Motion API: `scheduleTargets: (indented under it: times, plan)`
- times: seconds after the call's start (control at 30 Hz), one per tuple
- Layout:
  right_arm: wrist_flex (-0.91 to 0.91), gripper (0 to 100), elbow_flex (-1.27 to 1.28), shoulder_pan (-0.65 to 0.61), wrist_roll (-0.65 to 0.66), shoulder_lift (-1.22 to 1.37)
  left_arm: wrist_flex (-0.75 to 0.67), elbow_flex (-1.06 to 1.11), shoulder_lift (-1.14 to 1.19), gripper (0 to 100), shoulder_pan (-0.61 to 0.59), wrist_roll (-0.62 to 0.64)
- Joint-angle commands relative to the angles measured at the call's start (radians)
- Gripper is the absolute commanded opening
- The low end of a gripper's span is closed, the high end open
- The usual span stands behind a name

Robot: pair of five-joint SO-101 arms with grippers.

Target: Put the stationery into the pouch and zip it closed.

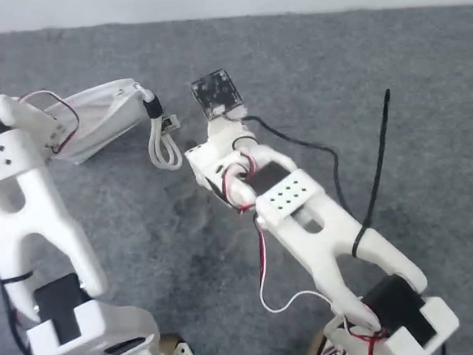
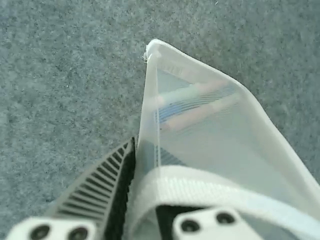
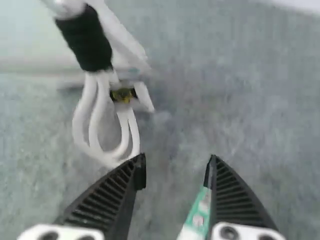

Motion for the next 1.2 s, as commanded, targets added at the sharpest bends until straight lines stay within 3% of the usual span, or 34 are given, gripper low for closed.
scheduleTargets:
  times: [0.0,0.43,0.6,0.93,1.17]
  plan:
    - [0.093,18.0,-0.092,0.01,-0.032,-0.012,0.017,-0.058,-0.032,1,-0.005,0.014]
    - [0.116,16.9,-0.296,0.056,-0.032,0.321,0.015,-0.056,-0.032,1,-0.003,0.014]
    - [0.237,10.6,-0.448,0.077,-0.077,0.421,0.015,-0.056,-0.032,1,-0.003,0.014]
    - [0.519,15.1,-0.755,0.104,-0.103,0.644,0.015,-0.056,-0.032,1,-0.003,0.014]
    - [0.568,14.8,-0.873,0.122,-0.104,0.756,0.015,-0.056,-0.032,1,-0.003,0.014]
